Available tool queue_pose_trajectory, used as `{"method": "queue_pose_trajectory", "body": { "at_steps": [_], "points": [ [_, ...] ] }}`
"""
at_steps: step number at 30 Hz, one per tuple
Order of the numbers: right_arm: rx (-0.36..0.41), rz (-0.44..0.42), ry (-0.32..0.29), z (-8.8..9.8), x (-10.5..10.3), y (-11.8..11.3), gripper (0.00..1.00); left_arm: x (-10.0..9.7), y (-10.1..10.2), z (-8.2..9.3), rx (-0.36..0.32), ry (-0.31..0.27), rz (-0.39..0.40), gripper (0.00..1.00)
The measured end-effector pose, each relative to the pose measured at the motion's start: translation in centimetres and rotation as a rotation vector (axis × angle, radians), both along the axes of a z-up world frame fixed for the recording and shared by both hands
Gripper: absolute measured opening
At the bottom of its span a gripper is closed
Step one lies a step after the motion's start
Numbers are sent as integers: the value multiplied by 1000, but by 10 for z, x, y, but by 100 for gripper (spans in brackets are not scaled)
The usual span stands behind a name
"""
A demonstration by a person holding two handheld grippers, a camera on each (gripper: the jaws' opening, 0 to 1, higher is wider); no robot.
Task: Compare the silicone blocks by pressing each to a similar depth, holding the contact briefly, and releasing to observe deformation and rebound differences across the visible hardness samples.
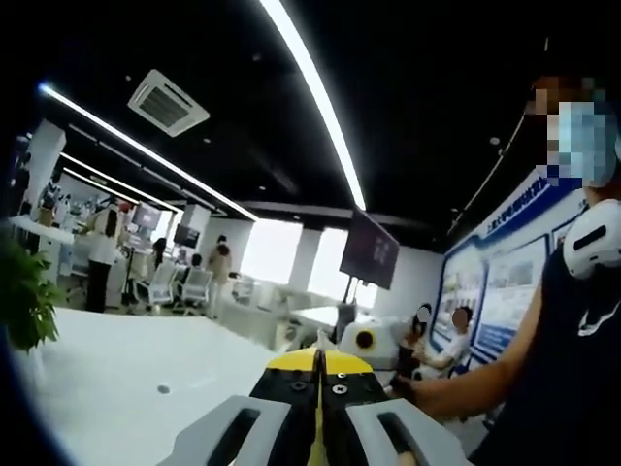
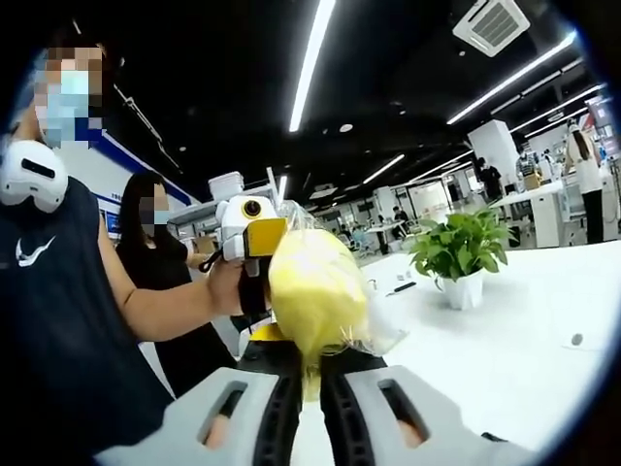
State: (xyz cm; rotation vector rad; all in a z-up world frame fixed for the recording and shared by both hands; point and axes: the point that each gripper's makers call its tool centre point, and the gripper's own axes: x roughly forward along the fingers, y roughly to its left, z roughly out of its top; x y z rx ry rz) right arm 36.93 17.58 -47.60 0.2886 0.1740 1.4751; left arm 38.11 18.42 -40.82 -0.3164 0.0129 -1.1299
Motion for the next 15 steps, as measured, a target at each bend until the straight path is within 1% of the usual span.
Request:
{"method": "queue_pose_trajectory", "body": {
  "at_steps": [3, 5, 6, 7, 8, 10, 15],
  "points": [
    [-6, 5, -5, -1, 0, 0, 0, 0, 2, -2, -4, 6, -1, 0],
    [-7, 4, -6, -1, -1, 1, 0, 0, 2, -2, -15, 22, -2, 0],
    [-6, 3, -7, -1, -1, 1, 0, 1, 2, -2, -22, 31, -2, 0],
    [-2, 3, -5, -1, -1, 2, 0, 2, 3, -2, -49, 67, -5, 0],
    [-1, 4, -4, 0, -1, 2, 1, 2, 3, -1, -53, 69, -6, 0],
    [7, 4, -4, 1, -1, 3, 1, 2, 3, 0, -52, 29, 4, 0],
    [1, -6, -18, 1, 0, 4, 2, 2, 4, 0, -36, 18, 20, 0]
  ]
}}
